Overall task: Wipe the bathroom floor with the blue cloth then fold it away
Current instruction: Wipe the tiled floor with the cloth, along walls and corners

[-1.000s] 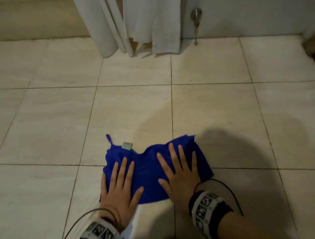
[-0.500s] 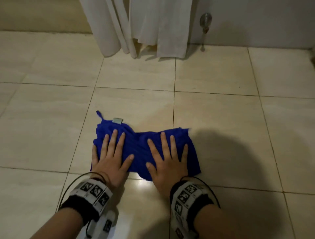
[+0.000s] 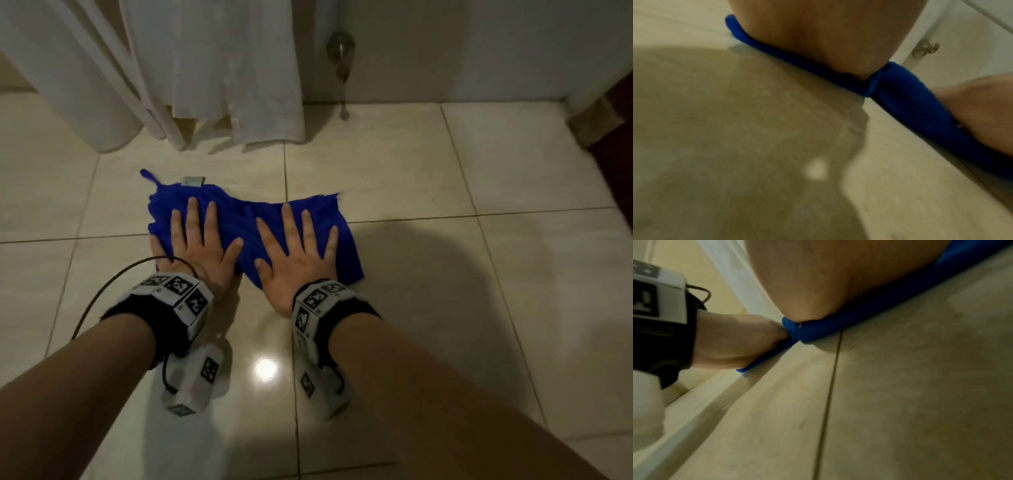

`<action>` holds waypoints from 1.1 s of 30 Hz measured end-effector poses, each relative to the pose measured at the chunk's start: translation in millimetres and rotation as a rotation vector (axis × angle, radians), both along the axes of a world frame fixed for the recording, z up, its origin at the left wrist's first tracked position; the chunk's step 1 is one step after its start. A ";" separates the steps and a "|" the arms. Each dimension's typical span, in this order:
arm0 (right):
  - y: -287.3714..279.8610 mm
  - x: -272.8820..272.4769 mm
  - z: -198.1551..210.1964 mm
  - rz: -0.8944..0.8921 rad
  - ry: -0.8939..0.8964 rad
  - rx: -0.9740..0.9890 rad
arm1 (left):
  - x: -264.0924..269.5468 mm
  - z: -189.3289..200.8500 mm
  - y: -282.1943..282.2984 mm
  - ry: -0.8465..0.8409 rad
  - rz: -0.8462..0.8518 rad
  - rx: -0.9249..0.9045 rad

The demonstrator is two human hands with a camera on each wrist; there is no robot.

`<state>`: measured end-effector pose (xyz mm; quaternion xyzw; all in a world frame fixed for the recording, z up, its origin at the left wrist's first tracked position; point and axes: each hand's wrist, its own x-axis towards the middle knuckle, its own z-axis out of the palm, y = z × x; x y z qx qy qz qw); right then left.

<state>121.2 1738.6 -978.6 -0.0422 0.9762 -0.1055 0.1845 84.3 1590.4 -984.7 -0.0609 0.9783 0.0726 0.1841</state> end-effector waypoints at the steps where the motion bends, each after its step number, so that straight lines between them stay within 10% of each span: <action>1: -0.3 4.4 0.4 -0.003 0.012 -0.011 | 1.1 2.6 -1.1 -0.001 -0.003 -0.002; 15: 134.5 205.7 -4.8 -0.411 -0.043 0.193 | 126.0 -1.6 105.7 -0.099 -0.585 0.065; 26: 200.9 50.7 14.2 -1.036 -0.203 -0.143 | 34.6 20.5 202.0 -0.226 -0.610 0.023; 33: 259.7 -13.4 -2.0 -0.918 0.014 -0.101 | -11.9 5.4 246.5 -0.150 -0.632 -0.050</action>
